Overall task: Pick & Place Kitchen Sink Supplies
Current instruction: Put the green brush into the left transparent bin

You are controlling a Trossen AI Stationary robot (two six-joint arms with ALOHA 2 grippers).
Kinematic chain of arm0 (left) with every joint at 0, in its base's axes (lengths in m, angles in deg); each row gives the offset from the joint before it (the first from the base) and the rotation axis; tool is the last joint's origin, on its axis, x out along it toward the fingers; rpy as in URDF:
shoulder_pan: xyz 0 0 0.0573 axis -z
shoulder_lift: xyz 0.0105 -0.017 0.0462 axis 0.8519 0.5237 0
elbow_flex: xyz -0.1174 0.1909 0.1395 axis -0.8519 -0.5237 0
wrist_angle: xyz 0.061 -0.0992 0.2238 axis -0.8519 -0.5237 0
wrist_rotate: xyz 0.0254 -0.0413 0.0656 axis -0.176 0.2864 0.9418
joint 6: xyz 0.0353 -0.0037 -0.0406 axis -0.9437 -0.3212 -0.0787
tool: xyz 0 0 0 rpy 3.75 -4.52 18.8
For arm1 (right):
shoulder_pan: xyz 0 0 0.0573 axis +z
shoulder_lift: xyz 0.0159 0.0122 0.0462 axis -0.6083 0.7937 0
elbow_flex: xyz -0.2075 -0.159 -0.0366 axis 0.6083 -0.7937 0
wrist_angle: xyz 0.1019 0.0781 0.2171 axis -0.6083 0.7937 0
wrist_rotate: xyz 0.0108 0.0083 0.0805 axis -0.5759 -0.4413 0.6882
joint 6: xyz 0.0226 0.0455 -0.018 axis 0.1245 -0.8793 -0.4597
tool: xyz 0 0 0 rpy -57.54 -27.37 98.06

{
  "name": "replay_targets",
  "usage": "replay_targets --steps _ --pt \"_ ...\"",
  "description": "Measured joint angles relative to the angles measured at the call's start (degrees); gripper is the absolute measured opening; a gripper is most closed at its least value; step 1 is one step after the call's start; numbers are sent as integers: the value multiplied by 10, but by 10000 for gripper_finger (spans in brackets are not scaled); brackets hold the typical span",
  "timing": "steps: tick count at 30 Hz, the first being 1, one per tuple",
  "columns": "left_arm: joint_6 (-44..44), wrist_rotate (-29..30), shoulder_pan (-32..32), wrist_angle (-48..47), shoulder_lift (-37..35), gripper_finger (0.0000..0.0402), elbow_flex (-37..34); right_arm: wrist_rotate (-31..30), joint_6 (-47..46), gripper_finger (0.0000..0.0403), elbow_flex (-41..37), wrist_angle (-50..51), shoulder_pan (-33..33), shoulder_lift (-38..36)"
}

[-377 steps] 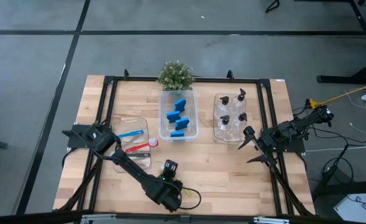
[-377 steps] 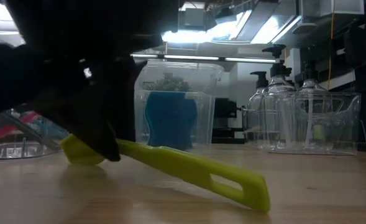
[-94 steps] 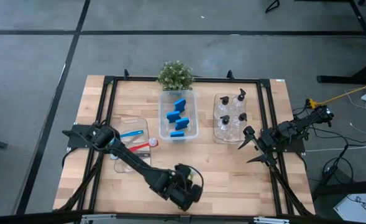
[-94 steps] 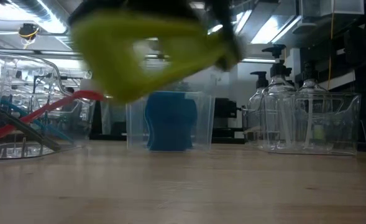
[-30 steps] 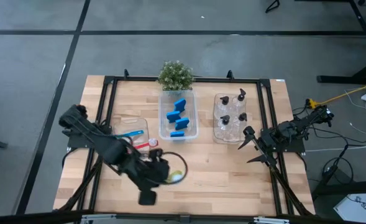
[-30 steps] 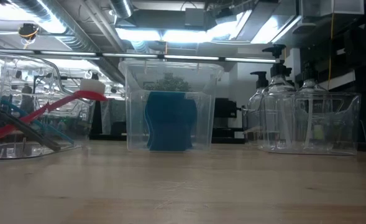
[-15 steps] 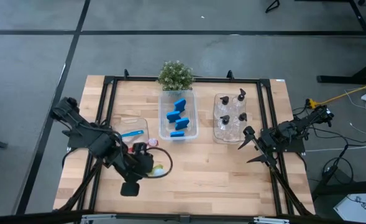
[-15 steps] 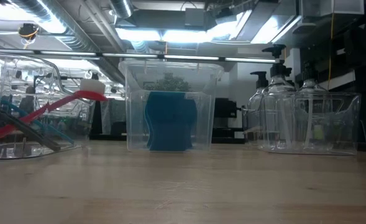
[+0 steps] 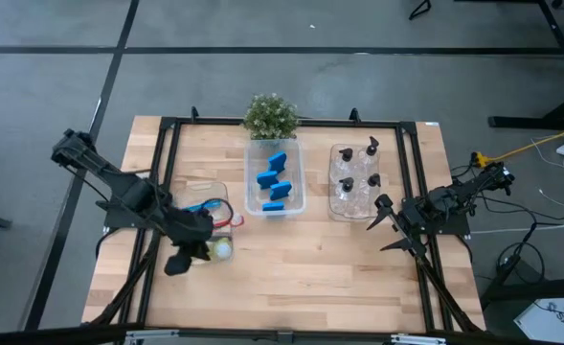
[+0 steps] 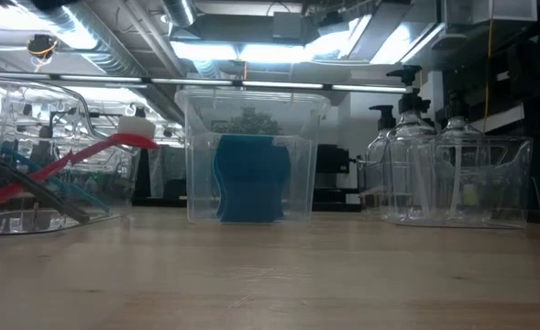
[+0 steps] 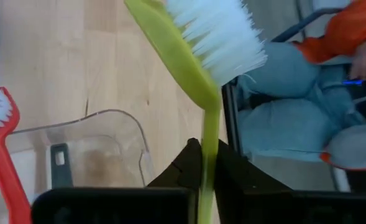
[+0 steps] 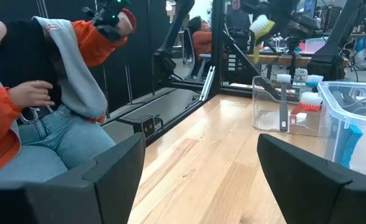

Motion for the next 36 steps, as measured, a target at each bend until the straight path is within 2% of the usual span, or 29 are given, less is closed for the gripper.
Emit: replay_targets --steps 4,9,19,29,36 --pt "-38 -16 -22 24 -31 14 -48 0 0 308 0 0 0 0" --pt "-92 -56 -48 33 -36 14 -94 0 0 308 0 0 0 0" --pt "-240 -93 -94 92 -37 16 -132 0 0 308 0 0 0 0" --pt "-255 -217 -157 235 -34 18 -232 0 0 308 0 0 0 0" --pt "-236 -260 -190 231 -34 19 -241 0 0 308 0 0 0 0"
